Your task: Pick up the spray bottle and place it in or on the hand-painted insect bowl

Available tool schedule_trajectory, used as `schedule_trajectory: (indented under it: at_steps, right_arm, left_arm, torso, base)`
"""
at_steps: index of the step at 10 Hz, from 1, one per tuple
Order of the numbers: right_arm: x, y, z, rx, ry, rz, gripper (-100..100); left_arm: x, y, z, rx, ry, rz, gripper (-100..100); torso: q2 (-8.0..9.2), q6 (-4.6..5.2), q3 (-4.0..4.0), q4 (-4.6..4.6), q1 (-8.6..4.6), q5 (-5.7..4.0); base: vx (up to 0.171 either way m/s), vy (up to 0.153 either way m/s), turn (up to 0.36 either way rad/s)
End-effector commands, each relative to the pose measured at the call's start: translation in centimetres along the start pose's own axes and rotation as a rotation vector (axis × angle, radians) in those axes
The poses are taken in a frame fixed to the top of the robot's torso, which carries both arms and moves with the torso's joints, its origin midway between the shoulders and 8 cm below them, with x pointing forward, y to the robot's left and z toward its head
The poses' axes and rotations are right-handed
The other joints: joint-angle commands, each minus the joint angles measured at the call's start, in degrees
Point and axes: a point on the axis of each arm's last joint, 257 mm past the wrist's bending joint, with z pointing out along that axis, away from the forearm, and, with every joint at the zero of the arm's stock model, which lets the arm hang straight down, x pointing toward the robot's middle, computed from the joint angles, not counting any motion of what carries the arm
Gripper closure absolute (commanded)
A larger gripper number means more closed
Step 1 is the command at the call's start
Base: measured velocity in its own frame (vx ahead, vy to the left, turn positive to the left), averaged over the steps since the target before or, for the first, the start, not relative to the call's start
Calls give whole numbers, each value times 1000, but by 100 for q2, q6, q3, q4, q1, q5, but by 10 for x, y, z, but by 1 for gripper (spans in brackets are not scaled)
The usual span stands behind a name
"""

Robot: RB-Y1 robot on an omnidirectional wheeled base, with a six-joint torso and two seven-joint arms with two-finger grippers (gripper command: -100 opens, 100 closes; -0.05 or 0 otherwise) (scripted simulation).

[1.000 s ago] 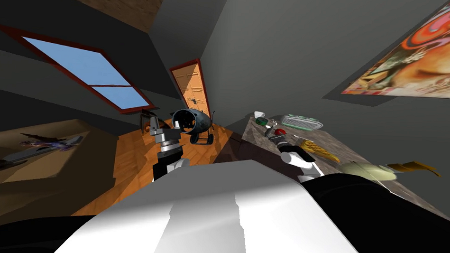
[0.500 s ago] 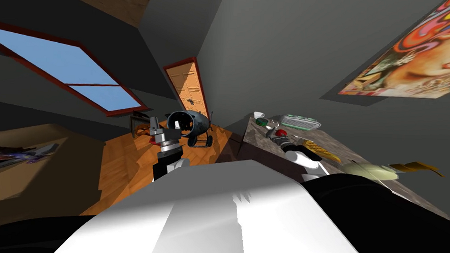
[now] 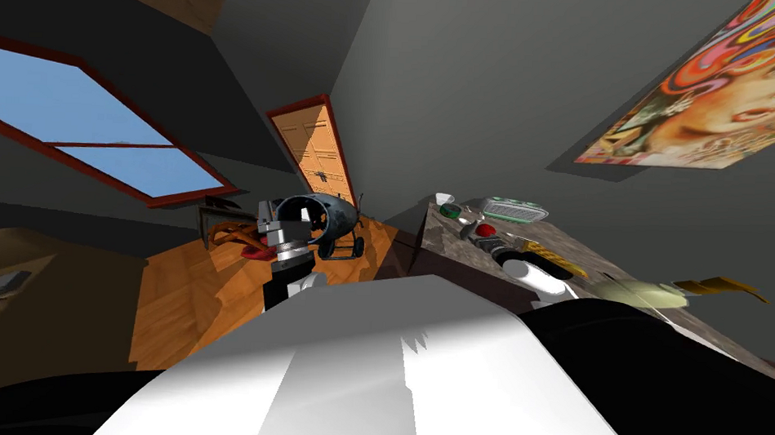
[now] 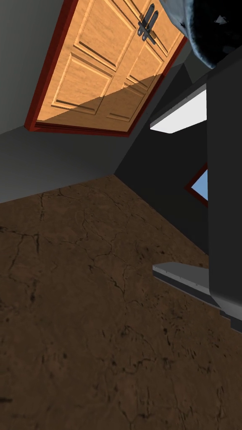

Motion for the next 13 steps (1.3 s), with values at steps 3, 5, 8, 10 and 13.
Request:
schedule_trajectory:
  at_steps: [3,5,8,10,13]
  right_arm:
    - [-16,12,0,22,-48,140,-100]
    - [-25,20,-2,36,-74,235,-100]
    - [-34,28,-5,55,-97,351,-100]
    - [-37,31,-7,64,-105,407,-100]
    - [-39,33,-8,69,-108,442,-100]
  left_arm:
    - [0,0,0,0,0,0,0]
    - [0,0,0,0,0,0,0]
    - [0,0,0,0,0,0,0]
    - [0,0,0,0,0,0,0]
    - [0,0,0,0,0,0,0]
  torso:
    - [-24,-1,-14,-5,-4,0]
    - [-11,-2,-7,-3,-9,-2]
    - [-22,-2,-13,-5,-1,-1]
    - [-19,-4,-12,-5,-14,-2]
    - [-8,-4,-5,-2,-27,-6]
  base:
    - [181,37,-141]
    - [161,32,-124]
    - [186,51,-147]
    - [176,16,-109]
    - [119,3,-83]
